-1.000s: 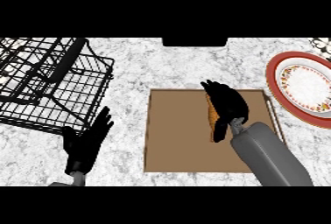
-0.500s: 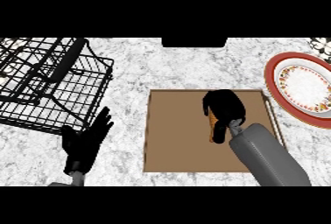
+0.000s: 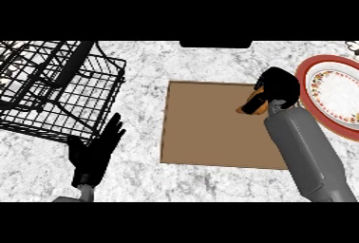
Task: Pick the croissant from the tray and place it in the plate
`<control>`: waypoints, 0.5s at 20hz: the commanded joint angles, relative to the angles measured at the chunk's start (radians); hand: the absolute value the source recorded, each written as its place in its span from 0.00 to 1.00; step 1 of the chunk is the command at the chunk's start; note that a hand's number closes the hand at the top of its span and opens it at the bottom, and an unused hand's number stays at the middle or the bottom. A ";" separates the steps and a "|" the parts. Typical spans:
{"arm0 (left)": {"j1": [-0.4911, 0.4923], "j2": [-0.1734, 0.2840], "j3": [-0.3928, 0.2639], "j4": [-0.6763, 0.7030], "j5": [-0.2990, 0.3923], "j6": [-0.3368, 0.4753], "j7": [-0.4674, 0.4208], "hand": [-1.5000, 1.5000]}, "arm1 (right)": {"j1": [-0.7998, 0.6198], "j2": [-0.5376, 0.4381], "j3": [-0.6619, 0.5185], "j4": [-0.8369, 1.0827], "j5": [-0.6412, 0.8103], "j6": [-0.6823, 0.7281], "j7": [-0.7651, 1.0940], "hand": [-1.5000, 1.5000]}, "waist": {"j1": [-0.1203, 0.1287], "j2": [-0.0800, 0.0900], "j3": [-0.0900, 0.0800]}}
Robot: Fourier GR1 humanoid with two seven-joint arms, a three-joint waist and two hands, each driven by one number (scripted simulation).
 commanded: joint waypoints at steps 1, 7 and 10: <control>0.008 0.001 -0.007 0.009 -0.012 0.010 0.018 0.50 | -0.104 -0.025 -0.152 0.053 0.075 -0.191 0.259 1.00 | 0.036 0.014 -0.002; -0.034 -0.012 -0.035 0.043 -0.024 -0.005 0.021 0.50 | -0.259 -0.099 -0.167 0.141 0.332 -0.403 0.463 1.00 | 0.096 0.033 -0.007; -0.052 -0.007 -0.037 0.043 -0.020 -0.016 0.039 0.50 | -0.286 -0.121 -0.201 0.169 0.434 -0.496 0.525 1.00 | 0.093 0.030 -0.005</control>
